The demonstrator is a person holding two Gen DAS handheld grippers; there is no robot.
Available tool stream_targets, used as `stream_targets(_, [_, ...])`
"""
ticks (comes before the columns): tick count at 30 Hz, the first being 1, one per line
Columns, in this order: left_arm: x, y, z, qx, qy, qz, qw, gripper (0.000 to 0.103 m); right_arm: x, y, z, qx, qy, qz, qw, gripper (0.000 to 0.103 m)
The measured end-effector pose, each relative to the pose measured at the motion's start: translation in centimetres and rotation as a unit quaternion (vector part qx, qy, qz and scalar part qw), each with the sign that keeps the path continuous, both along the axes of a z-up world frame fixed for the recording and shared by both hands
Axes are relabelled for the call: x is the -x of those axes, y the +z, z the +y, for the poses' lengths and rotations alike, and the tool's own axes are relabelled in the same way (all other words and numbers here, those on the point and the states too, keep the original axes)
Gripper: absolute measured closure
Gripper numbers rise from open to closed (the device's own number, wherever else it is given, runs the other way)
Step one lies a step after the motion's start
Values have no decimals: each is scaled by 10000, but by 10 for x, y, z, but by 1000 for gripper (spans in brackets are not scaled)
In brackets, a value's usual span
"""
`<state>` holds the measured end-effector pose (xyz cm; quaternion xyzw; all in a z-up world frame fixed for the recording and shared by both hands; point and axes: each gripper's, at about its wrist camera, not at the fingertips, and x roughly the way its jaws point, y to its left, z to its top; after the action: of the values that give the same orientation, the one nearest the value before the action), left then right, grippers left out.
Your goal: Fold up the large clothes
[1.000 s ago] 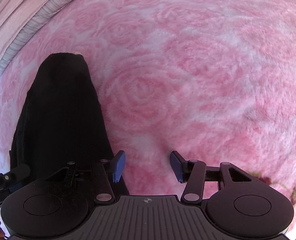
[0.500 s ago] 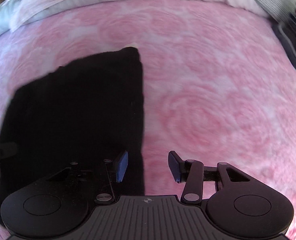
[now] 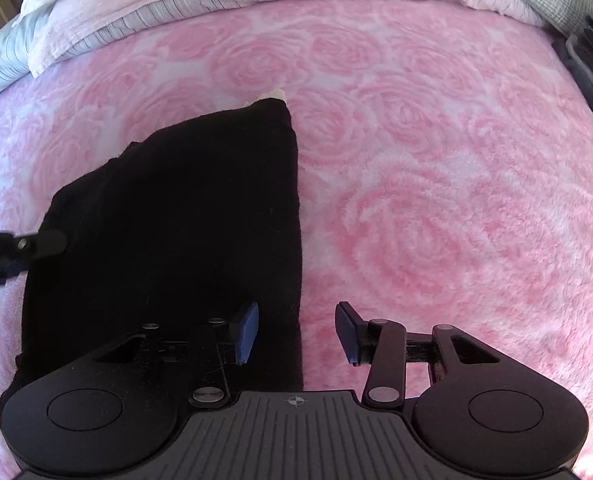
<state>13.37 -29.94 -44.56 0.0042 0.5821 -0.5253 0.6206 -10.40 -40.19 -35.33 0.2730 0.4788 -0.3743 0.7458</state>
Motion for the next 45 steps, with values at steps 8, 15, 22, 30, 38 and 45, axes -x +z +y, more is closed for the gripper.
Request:
stream_targets(8, [3,0,-13,-95,-286,-880,9957,88,-12,-7,5,141,274,-44,9995,65])
stream_targets(15, [5,28,23,-172,-170,-569,9981,86,35,20,14,-400,-82,-769,9962,65])
stream_targets(22, [54,50,93,-274,-685,-169,9971,71,77,18,46,-1126,-434,-1072,9869,65])
stream_targets(30, [74,52,105,63,-601,-972,9934,100,68,-5,48,-1301,-462,-931,9860,65])
stream_targets(38, [69,39,99,-428,-775,-904,9920,93,58,-3,46,-1168,-95,-746,9903,65])
stream_targets(45, [45,33,78,-76,-459,-76,9989,71,59,0,46,-1091,-49,-694,9916,65])
